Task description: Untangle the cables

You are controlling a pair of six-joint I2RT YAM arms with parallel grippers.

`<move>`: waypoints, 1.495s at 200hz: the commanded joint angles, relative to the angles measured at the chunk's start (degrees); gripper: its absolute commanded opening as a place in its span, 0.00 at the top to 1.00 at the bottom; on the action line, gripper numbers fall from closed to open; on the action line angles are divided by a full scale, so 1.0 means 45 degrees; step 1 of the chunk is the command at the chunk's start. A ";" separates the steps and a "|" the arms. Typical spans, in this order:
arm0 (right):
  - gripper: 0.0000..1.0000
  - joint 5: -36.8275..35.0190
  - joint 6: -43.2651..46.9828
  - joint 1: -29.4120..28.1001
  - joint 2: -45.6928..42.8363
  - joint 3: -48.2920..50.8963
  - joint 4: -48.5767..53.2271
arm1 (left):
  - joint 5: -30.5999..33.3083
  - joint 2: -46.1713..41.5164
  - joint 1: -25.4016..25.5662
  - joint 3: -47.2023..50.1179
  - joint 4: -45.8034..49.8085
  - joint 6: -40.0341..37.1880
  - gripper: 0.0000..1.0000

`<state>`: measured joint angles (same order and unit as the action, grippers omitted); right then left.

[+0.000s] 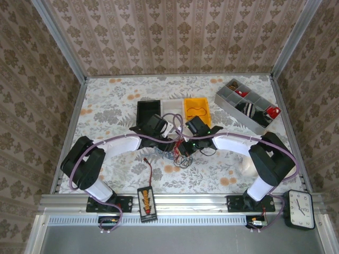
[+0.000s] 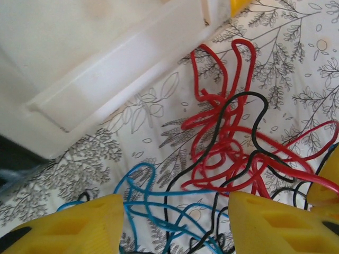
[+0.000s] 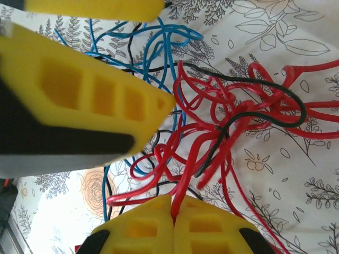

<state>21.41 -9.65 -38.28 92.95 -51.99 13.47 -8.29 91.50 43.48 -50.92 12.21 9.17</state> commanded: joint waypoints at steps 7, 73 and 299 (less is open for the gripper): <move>0.97 0.0015 -0.0566 0.0134 -0.0959 0.0454 -0.0461 | -0.0532 0.0691 0.0101 -0.0597 0.0001 -0.0372 0.47; 1.00 -0.0743 -0.2407 0.1893 -0.3233 0.1841 -0.2123 | -0.0735 0.2088 0.0083 -0.1221 0.0118 -0.0544 0.92; 1.00 -0.8906 -0.2679 0.5578 -0.7588 0.3486 0.0969 | -0.0084 0.0810 -0.0862 0.0111 0.0423 -0.0275 1.00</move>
<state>-18.74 -24.60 -12.82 58.19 -35.81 16.80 -7.55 96.68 39.16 -50.70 11.46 8.95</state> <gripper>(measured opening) 0.047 0.050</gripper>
